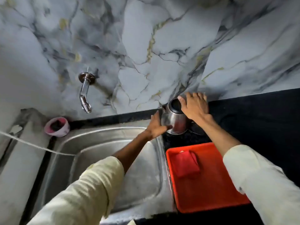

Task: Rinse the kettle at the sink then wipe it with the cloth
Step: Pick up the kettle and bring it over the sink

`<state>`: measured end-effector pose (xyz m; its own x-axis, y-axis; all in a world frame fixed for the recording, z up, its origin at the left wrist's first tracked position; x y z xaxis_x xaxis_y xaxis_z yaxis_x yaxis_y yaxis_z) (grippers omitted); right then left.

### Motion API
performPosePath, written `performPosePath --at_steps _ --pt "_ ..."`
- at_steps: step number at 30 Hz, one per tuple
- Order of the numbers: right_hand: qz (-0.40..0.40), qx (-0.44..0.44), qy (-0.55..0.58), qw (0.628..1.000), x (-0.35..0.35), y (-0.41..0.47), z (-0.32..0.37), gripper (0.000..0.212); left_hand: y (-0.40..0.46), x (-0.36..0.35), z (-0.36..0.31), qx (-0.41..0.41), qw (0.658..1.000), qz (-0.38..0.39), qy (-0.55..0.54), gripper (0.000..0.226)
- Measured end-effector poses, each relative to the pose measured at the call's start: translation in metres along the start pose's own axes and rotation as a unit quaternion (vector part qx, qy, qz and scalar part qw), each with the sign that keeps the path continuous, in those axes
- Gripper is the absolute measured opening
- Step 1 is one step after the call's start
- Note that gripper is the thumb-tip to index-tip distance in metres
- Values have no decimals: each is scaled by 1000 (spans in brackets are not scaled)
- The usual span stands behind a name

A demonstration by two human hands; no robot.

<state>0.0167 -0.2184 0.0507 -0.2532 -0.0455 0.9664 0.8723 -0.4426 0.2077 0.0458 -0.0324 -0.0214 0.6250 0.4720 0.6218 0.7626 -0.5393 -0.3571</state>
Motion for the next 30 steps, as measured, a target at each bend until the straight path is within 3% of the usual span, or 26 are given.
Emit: performPosePath --at_steps 2,5,8,12,18,21,25,28,30 --pt "45 -25 2 999 -17 7 -19 74 11 -16 -8 -15 999 19 -41 120" --pt "19 -47 95 994 -36 13 -37 80 17 -37 -4 20 996 14 -85 134" --pt "-5 -100 165 981 -33 23 -37 67 19 -45 0 13 991 -24 -134 144" --pt "-35 -153 245 957 -20 20 -17 60 10 -32 10 -39 973 -78 -213 136" --pt "-34 -58 350 934 12 1 51 60 -34 23 49 -102 954 -134 -249 137" --pt "60 8 356 933 21 -12 102 64 -66 52 76 -108 949 -184 -232 131" --pt "246 10 280 928 16 -34 165 113 -114 88 111 -64 941 -277 -185 145" --pt "305 3 314 899 9 -51 200 97 -142 111 133 -56 944 -297 -134 148" --pt "359 25 387 849 7 -59 215 76 -153 126 143 -59 943 -303 -127 144"
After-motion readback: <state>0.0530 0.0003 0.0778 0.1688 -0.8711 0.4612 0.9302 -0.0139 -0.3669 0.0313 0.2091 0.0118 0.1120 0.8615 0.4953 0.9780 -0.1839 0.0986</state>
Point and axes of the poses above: each hand's wrist, its own y-axis towards the middle knuckle, its own x-axis out of the back of the hand, z = x × y, the point moved 6 cm from there along y, towards the middle knuckle, and after that the axes turned 8 degrees about y, right-handed, at the moved point
